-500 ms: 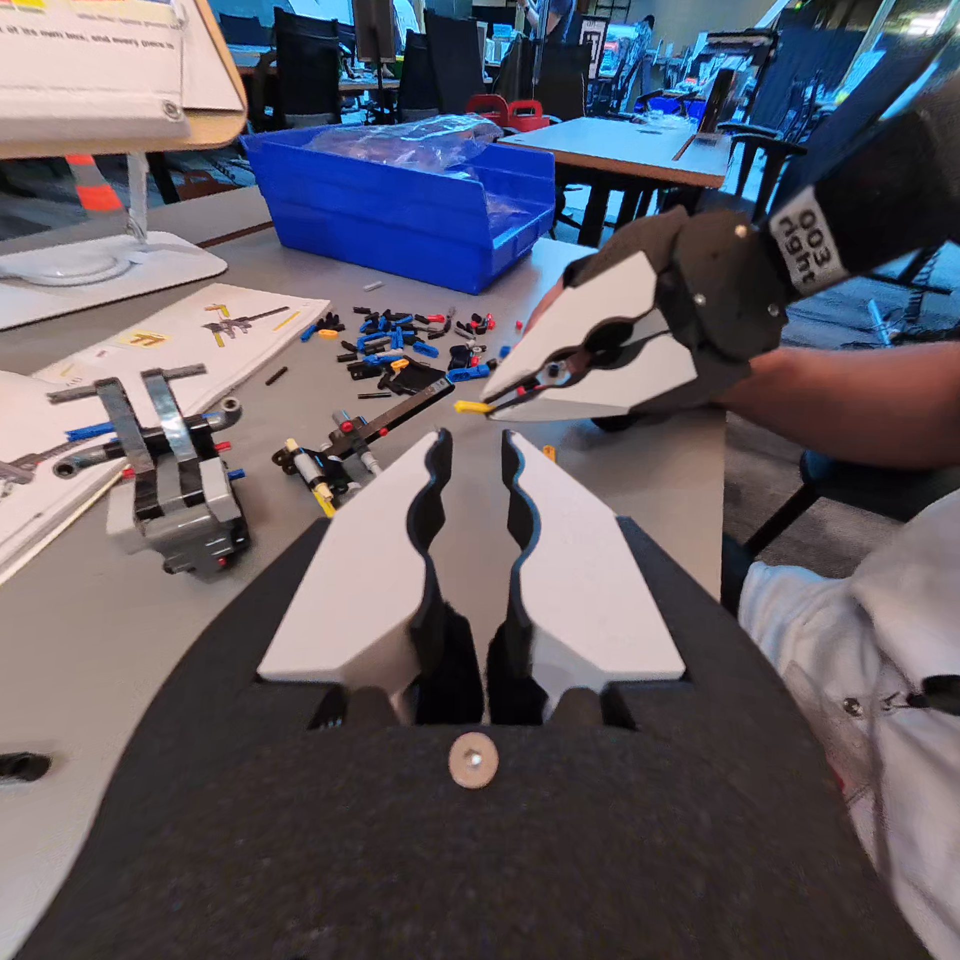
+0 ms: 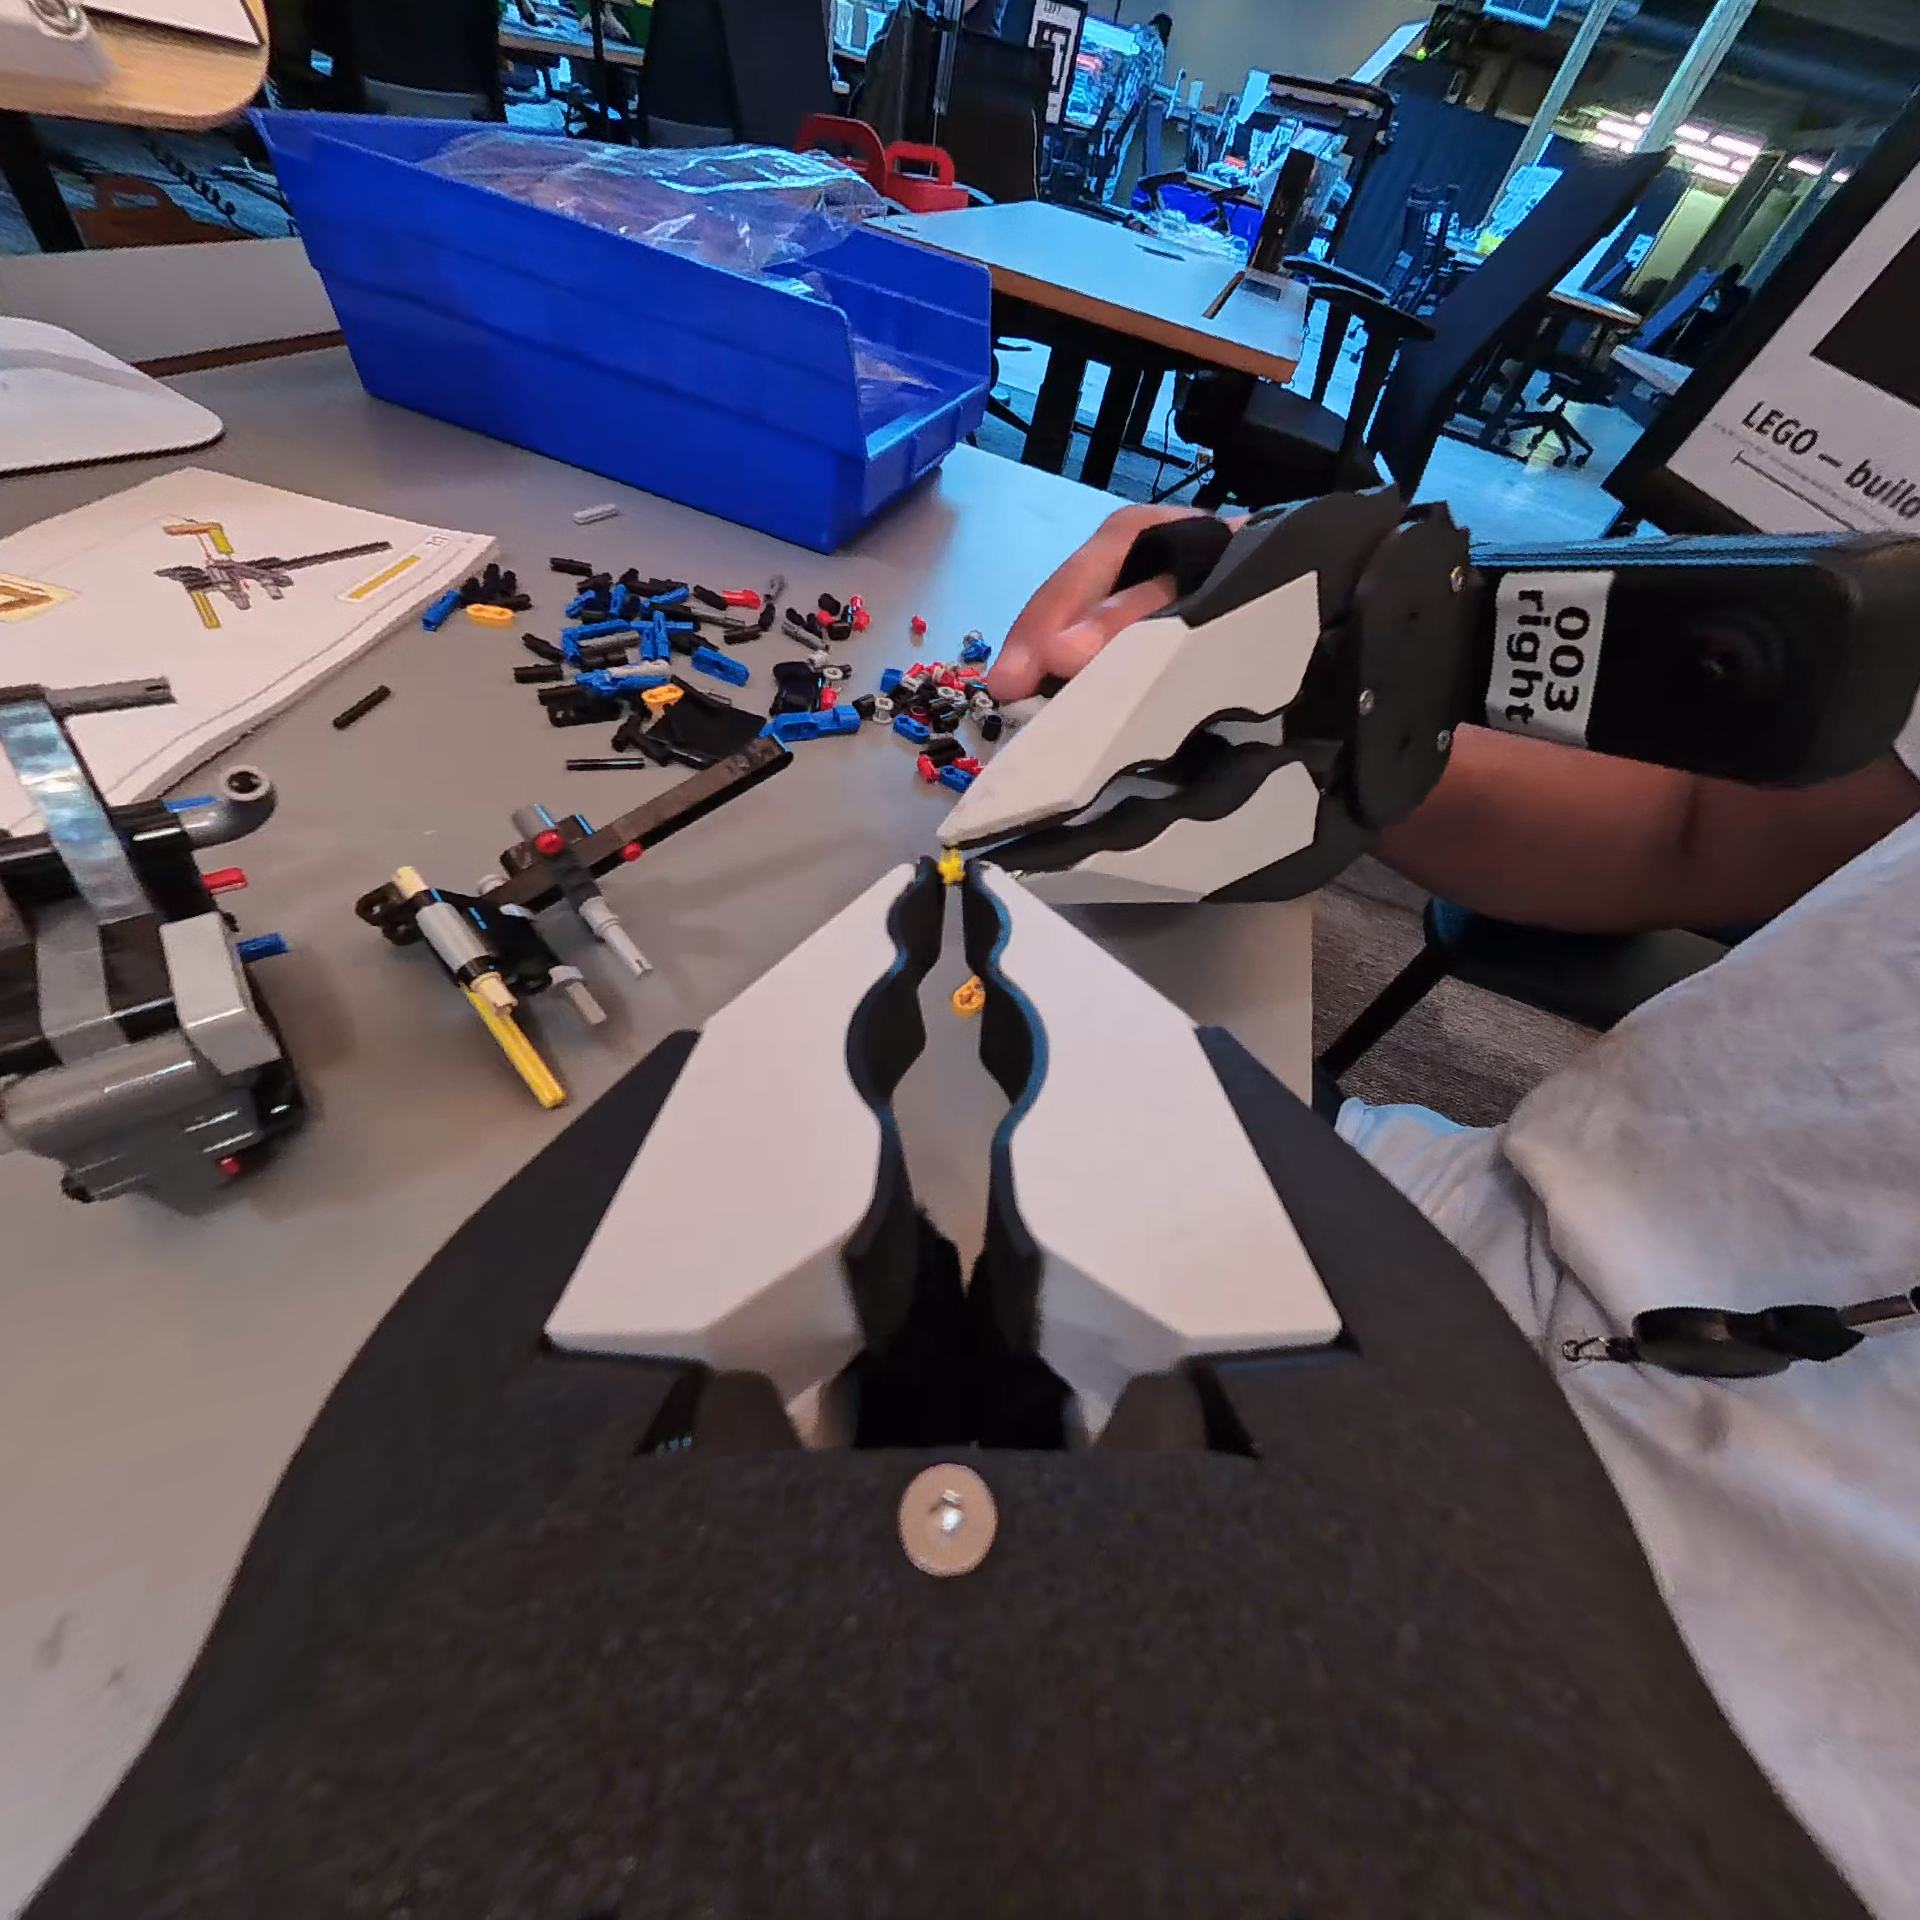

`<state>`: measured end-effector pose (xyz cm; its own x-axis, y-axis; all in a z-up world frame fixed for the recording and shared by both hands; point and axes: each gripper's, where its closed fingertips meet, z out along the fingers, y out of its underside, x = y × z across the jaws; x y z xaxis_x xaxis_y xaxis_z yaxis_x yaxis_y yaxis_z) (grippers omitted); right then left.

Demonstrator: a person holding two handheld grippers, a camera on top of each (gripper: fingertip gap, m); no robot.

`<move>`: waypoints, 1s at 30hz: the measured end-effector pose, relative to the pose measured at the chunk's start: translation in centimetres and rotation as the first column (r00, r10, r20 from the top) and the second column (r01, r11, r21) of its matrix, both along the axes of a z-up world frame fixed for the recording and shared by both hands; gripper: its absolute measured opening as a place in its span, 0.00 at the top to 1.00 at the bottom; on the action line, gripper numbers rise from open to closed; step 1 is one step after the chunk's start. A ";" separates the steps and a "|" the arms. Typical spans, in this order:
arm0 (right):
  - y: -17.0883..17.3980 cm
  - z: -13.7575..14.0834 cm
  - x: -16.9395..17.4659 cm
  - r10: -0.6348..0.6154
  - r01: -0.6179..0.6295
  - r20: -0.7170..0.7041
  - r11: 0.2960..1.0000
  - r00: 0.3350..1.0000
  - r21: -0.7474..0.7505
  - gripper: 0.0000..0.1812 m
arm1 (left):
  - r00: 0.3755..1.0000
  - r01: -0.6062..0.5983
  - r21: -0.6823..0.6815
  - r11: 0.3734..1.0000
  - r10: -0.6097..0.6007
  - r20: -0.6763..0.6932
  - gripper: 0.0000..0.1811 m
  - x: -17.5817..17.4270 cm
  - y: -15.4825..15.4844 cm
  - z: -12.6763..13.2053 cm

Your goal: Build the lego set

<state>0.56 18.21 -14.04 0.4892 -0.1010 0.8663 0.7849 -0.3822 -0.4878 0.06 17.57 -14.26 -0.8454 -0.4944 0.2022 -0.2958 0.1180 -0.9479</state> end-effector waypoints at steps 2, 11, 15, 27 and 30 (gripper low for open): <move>-0.1 0.5 -0.2 0.010 -0.006 -0.056 0.998 0.998 0.065 0.99 | 1.000 0.005 -0.022 1.000 -0.005 0.021 0.99 -0.2 -0.1 0.4; -1.6 2.2 -1.1 0.264 -0.076 -0.794 0.961 0.547 0.267 0.88 | 0.980 0.045 -0.154 0.987 -0.014 0.198 0.99 -1.4 0.8 3.5; -2.0 4.4 -3.4 0.453 -0.245 -0.888 0.854 -0.084 0.459 0.86 | 0.962 0.095 -0.158 0.983 -0.049 0.269 0.99 -2.7 -0.2 4.1; -2.1 3.0 -3.8 0.397 -0.282 -0.917 0.885 0.040 0.371 0.98 | 0.956 0.128 -0.121 0.984 -0.090 0.278 0.99 -3.6 -1.2 3.6; -2.1 2.9 -3.9 0.395 -0.291 -0.916 0.887 0.075 0.359 0.98 | 0.962 0.142 -0.135 0.981 -0.105 0.251 0.99 -3.7 -1.2 3.5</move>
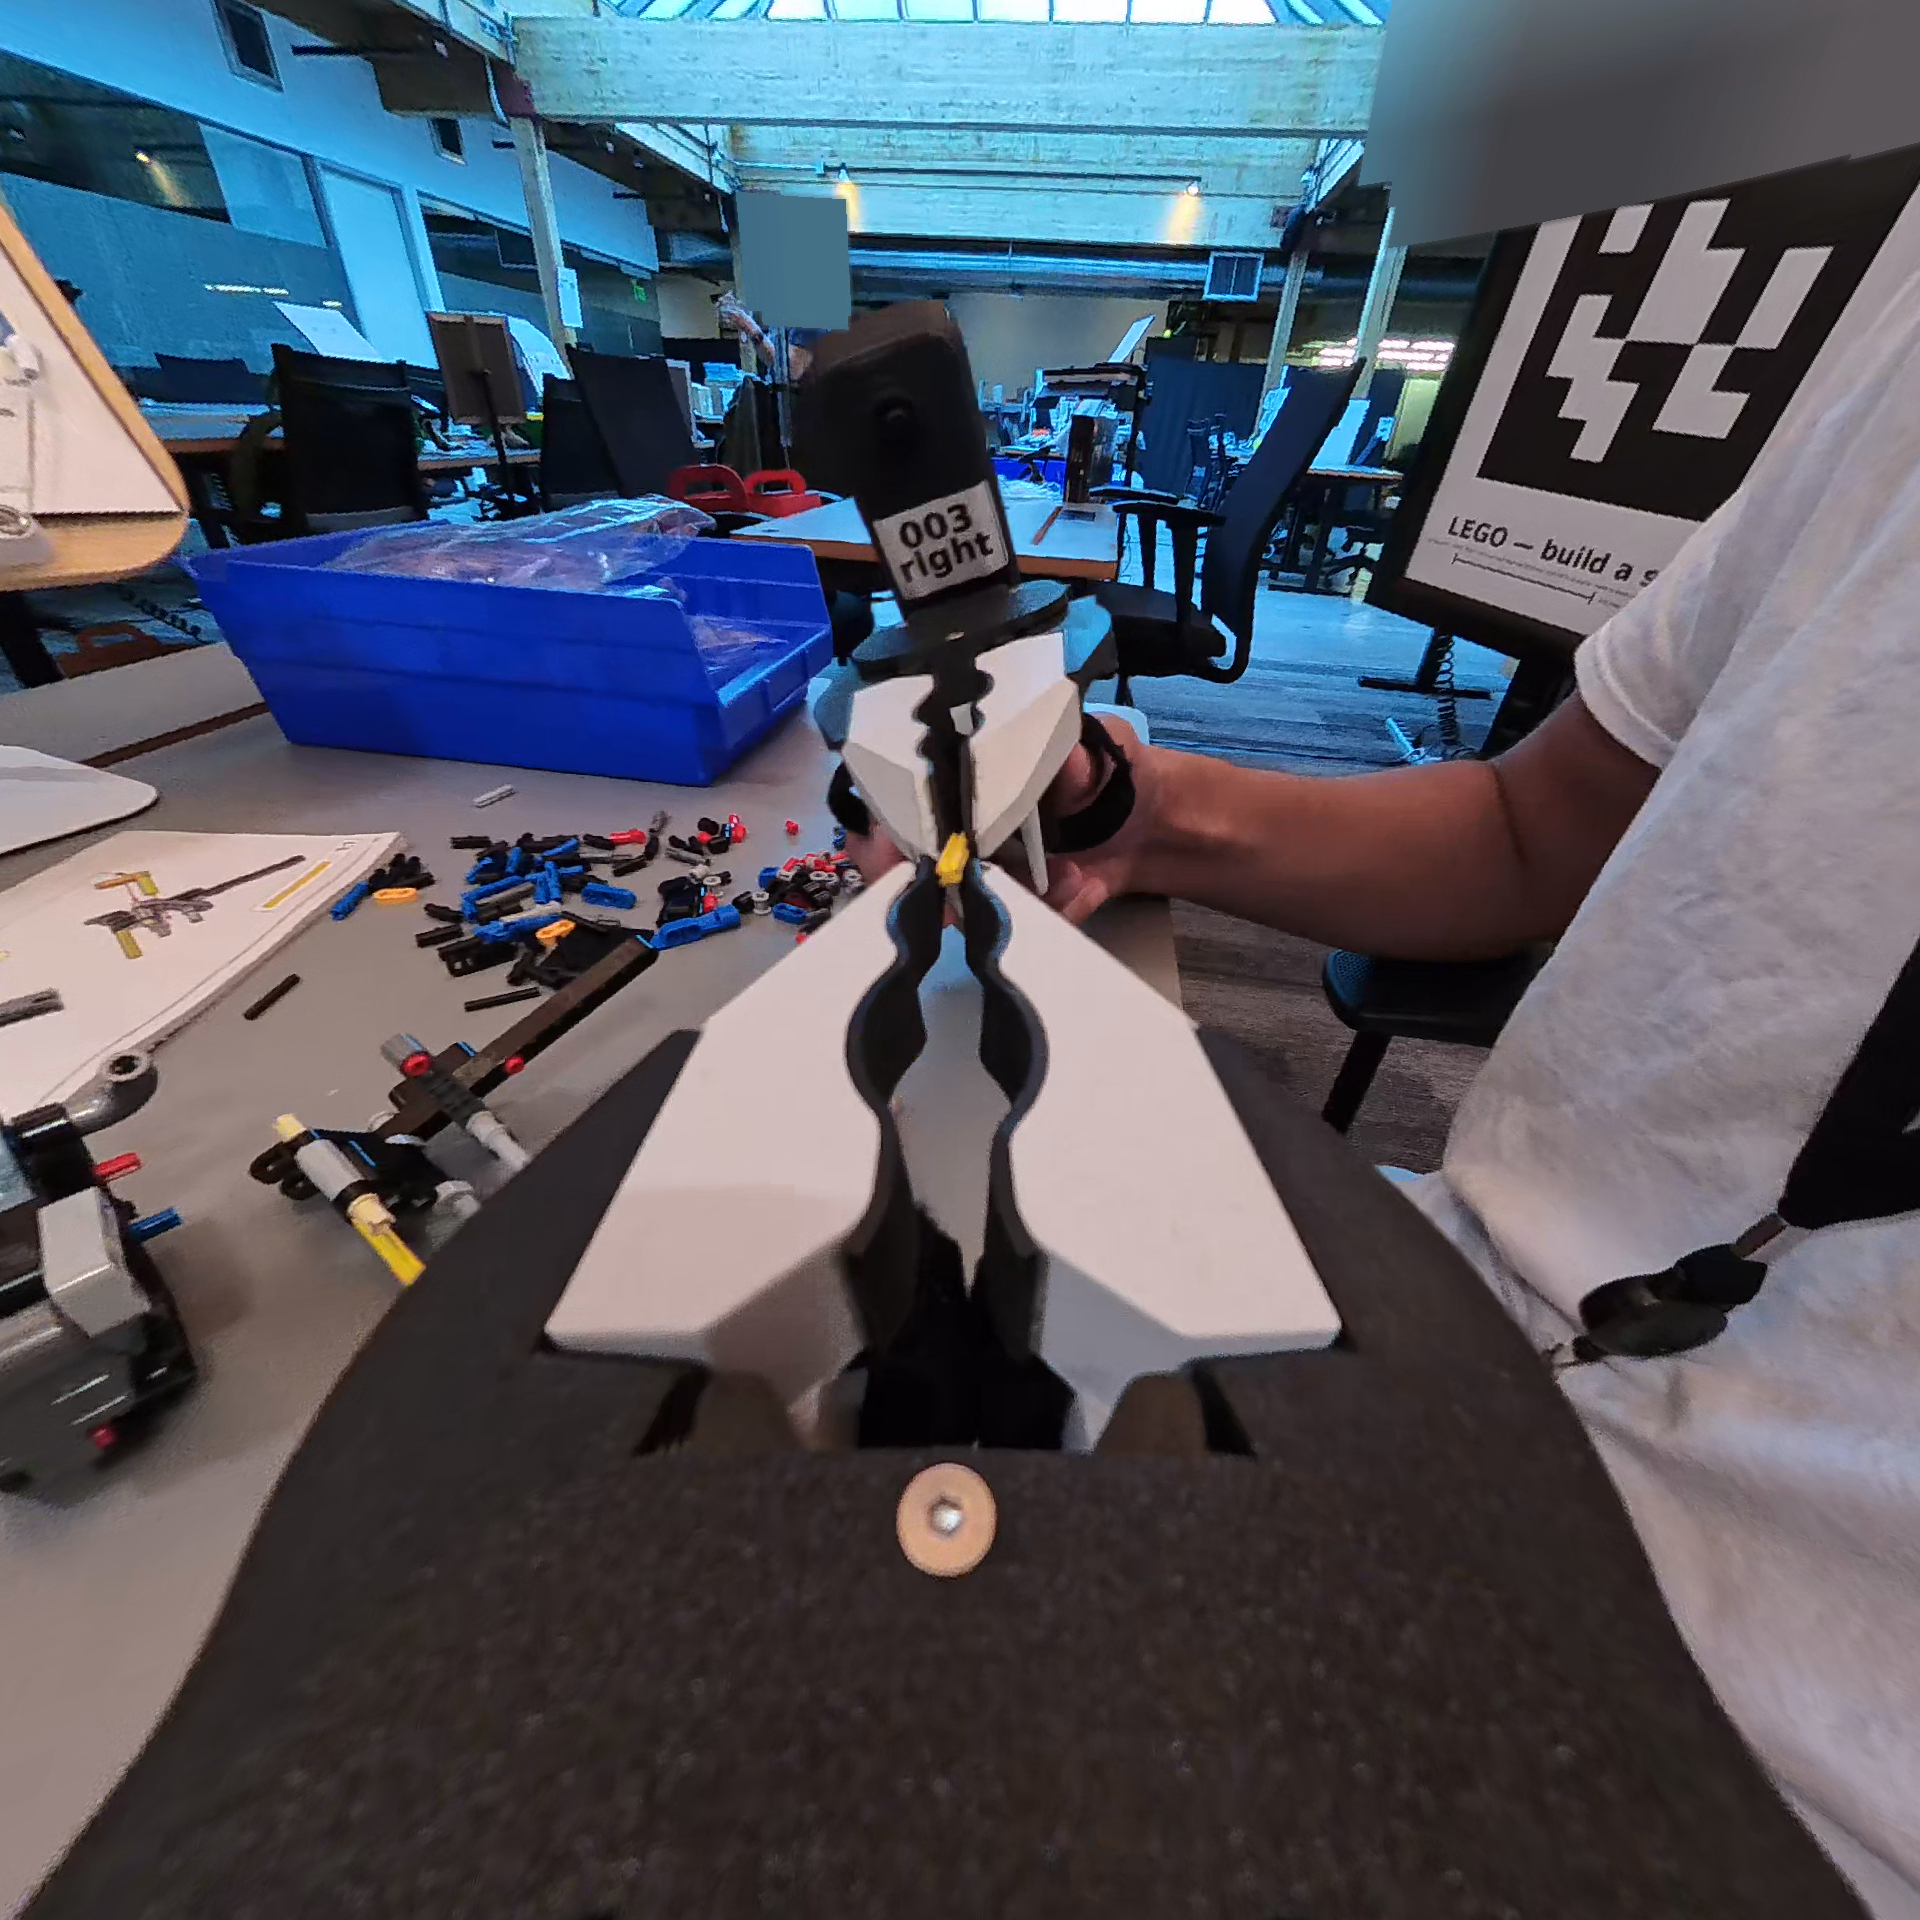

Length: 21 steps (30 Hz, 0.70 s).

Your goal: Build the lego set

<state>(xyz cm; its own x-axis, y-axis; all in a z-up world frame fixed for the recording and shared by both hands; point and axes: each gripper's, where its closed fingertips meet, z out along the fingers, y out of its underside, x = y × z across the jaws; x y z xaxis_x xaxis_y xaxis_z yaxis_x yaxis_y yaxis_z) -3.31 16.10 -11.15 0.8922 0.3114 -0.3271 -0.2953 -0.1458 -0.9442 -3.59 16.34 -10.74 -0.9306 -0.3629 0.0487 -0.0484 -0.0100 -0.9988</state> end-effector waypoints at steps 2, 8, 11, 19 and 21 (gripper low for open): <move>0.0 -0.1 0.0 -0.001 0.001 0.013 1.000 1.000 -0.007 0.98 | 1.000 0.008 -0.003 1.000 -0.008 -0.018 0.99 0.0 0.0 -0.1; 0.0 -0.6 -0.3 0.016 -0.015 0.032 0.999 0.999 -0.036 0.98 | 0.999 0.026 0.033 0.999 -0.025 -0.027 0.99 -0.1 -0.4 -0.6; 0.2 -0.8 -0.6 0.032 -0.030 0.034 0.998 0.999 -0.047 0.98 | 0.999 0.034 0.083 0.996 -0.033 -0.024 0.99 -0.3 -0.9 -1.2; 0.0 -0.3 -0.1 0.031 -0.032 -0.063 0.999 0.998 -0.024 0.93 | 0.997 -0.054 0.131 0.990 0.047 0.061 1.00 0.4 -0.5 -1.4; -0.5 0.0 0.1 0.036 -0.037 -0.073 0.999 0.997 -0.012 0.95 | 0.995 -0.064 0.132 0.989 0.053 0.085 0.99 0.3 -0.5 -1.4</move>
